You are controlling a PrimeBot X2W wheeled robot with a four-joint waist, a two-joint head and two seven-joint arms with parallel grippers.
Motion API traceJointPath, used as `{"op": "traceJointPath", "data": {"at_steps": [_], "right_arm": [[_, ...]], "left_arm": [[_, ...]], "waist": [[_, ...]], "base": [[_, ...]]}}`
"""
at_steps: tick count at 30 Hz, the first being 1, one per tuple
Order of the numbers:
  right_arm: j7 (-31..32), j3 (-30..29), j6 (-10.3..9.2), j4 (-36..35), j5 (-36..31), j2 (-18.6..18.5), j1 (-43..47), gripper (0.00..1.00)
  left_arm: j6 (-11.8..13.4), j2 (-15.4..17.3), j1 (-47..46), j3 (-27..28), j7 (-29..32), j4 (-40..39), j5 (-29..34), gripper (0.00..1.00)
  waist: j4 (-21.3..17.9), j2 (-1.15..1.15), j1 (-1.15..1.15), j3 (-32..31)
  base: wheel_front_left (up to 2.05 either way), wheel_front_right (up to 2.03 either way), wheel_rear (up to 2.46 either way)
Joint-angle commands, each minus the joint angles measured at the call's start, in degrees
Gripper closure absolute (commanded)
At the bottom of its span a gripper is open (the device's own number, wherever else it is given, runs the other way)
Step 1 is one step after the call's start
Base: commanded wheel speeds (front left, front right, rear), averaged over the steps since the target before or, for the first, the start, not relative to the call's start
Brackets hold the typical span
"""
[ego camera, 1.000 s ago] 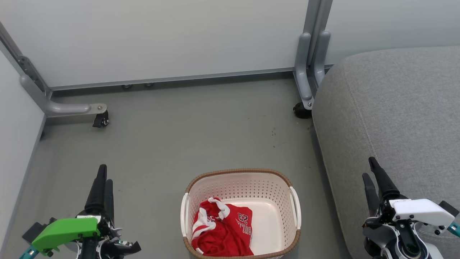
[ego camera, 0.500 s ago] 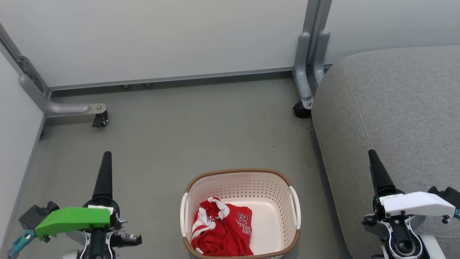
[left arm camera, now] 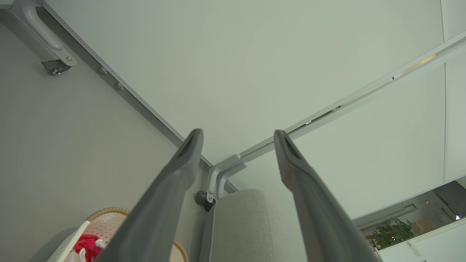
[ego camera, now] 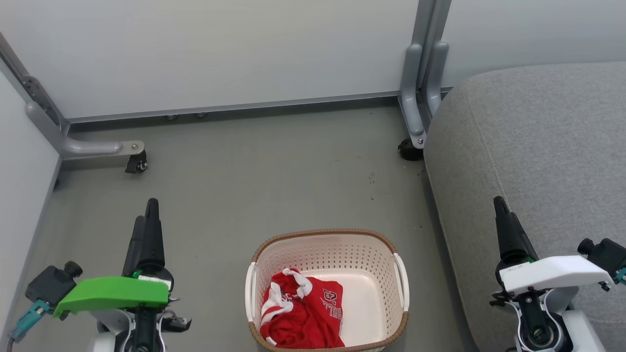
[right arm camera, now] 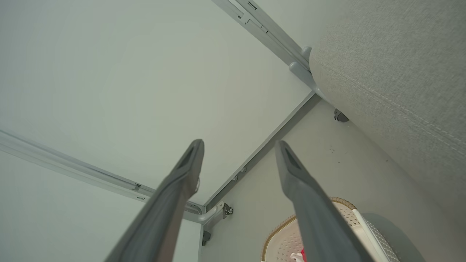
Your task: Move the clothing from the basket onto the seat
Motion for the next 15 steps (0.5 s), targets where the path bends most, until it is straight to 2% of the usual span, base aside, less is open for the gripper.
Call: {"op": "traceJointPath", "data": {"at_steps": [1, 15], "right_arm": [[-0.6, 0.3, 0.03, -1.0, -2.4, -0.6, -0.6, 0.0], [-3.2, 1.4, 0.03, -1.2, -16.4, -0.8, 0.0, 0.0]], "left_arm": [[-0.2, 0.2, -1.6, -0.3, -0.6, -0.9, 2.6, 0.0], [-0.2, 0.2, -1.3, -1.5, -3.1, -1.0, 17.4, 0.0]], "waist": [[0.0, 0.0, 0.0, 0.0], [0.1, 0.0, 0.0, 0.0]], "base": [[0.0, 0.0, 0.0], [0.0, 0.0, 0.0]]}}
